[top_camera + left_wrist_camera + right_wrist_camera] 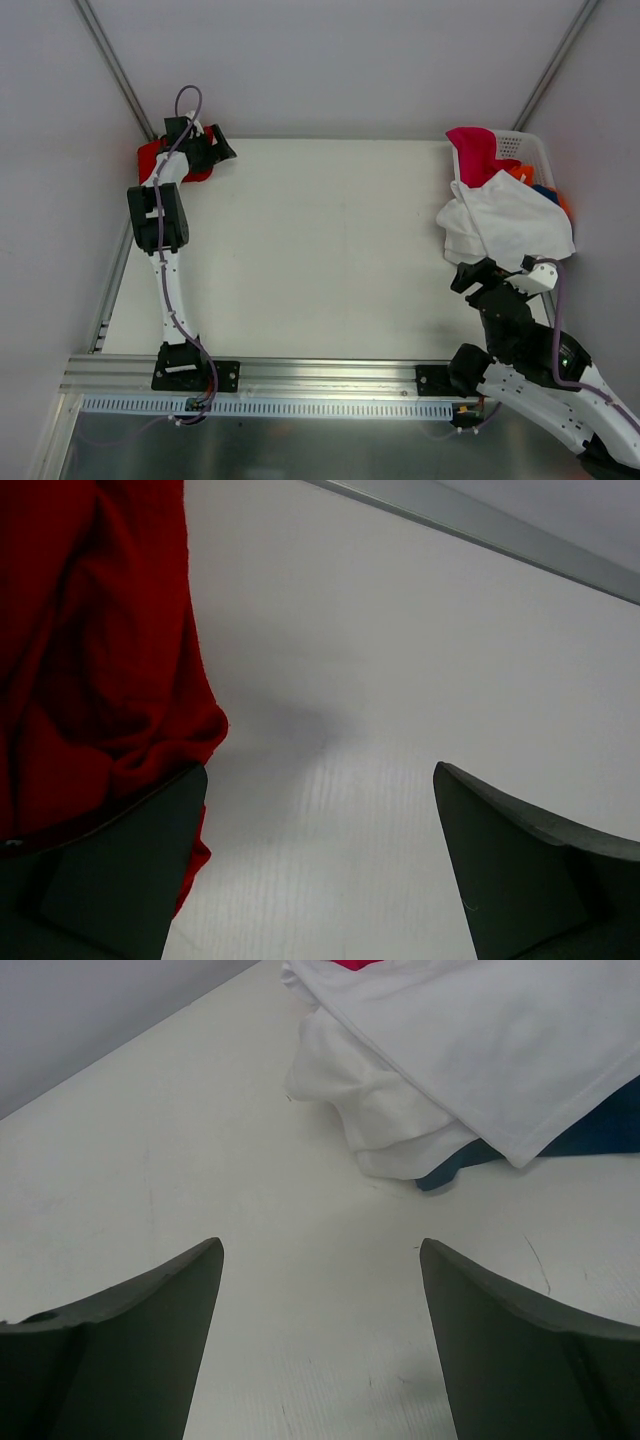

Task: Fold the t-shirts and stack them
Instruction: Reset both grippers

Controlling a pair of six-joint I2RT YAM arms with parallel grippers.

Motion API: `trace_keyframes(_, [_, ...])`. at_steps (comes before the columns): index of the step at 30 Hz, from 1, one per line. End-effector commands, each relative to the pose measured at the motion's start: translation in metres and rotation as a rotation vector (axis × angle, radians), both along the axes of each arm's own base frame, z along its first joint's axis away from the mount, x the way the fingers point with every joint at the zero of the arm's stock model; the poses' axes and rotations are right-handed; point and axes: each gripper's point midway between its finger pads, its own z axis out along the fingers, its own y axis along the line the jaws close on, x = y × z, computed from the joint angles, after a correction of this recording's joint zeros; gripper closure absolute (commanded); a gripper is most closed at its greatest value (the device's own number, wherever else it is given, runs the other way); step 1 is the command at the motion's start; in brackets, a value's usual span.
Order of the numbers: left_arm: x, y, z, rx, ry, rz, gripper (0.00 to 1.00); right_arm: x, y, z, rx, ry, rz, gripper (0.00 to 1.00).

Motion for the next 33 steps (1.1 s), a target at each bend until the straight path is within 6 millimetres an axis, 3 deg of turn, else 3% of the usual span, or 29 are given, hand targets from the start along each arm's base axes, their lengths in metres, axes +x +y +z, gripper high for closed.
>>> trace_keyframes(1, [-0.008, 0.028, 0.03, 0.061, -0.022, 0.032, 0.01, 0.003, 0.003, 0.014, 0.032, -0.023, -0.008, 0.16])
trace_keyframes(5, [-0.006, 0.024, 0.05, 0.063, -0.063, 0.007, 0.01, 0.002, 0.004, 0.014, 0.039, -0.018, 0.0, 0.17])
trace_keyframes(9, [-0.005, 0.005, 0.087, 0.013, -0.123, -0.04, 0.01, 0.001, 0.003, 0.014, 0.05, -0.024, 0.004, 0.17])
trace_keyframes(14, [-0.002, -0.064, 0.169, -0.087, -0.295, -0.243, 0.01, 0.006, 0.013, 0.009, 0.029, -0.007, 0.023, 0.18])
trace_keyframes(17, [-0.007, -0.111, 0.235, -0.14, -0.42, -0.349, 0.01, 0.015, 0.028, 0.003, 0.016, 0.007, 0.047, 0.17])
trace_keyframes(18, [-0.013, -0.133, 0.267, -0.172, -0.471, -0.381, 0.01, 0.017, 0.032, -0.002, -0.002, 0.018, 0.057, 0.17])
trace_keyframes(19, [-0.017, -0.136, 0.281, -0.19, -0.49, -0.392, 0.01, 0.019, 0.036, -0.003, -0.009, 0.023, 0.063, 0.17])
trace_keyframes(20, [-0.03, -0.16, 0.299, -0.222, -0.511, -0.451, 0.01, 0.023, 0.044, -0.004, -0.014, 0.034, 0.075, 0.17])
trace_keyframes(21, [-0.039, -0.172, 0.313, -0.241, -0.533, -0.484, 0.01, 0.025, 0.048, -0.004, -0.024, 0.04, 0.085, 0.17])
trace_keyframes(22, [-0.05, -0.191, 0.322, -0.255, -0.539, -0.517, 0.01, 0.027, 0.051, 0.0, -0.025, 0.038, 0.095, 0.17])
trace_keyframes(25, [-0.08, -0.203, 0.338, -0.136, -0.59, -0.512, 0.01, 0.035, 0.073, 0.013, -0.061, 0.026, 0.176, 0.16])
trace_keyframes(26, [-0.116, -0.216, 0.38, -0.068, -0.689, -0.522, 0.01, 0.038, 0.08, 0.022, -0.055, 0.01, 0.201, 0.15])
trace_keyframes(27, [-0.111, -0.208, 0.349, 0.067, -0.662, -0.452, 0.01, 0.041, 0.087, 0.022, -0.093, 0.03, 0.226, 0.15])
trace_keyframes(28, [-0.125, -0.213, 0.353, 0.089, -0.67, -0.448, 0.01, 0.042, 0.093, 0.035, -0.103, 0.023, 0.257, 0.15])
trace_keyframes(29, [-0.151, -0.215, 0.375, 0.076, -0.707, -0.47, 0.01, 0.042, 0.097, 0.038, -0.122, 0.035, 0.274, 0.15])
trace_keyframes(31, [-0.177, -0.215, 0.354, 0.029, -0.592, -0.494, 0.01, 0.046, 0.111, 0.037, -0.191, 0.076, 0.326, 0.14])
trace_keyframes(32, [-0.195, -0.209, 0.364, 0.027, -0.582, -0.473, 0.01, 0.047, 0.116, 0.044, -0.204, 0.083, 0.345, 0.13])
trace_keyframes(33, [-0.205, -0.206, 0.344, 0.051, -0.52, -0.466, 0.01, 0.048, 0.12, 0.045, -0.228, 0.102, 0.36, 0.13])
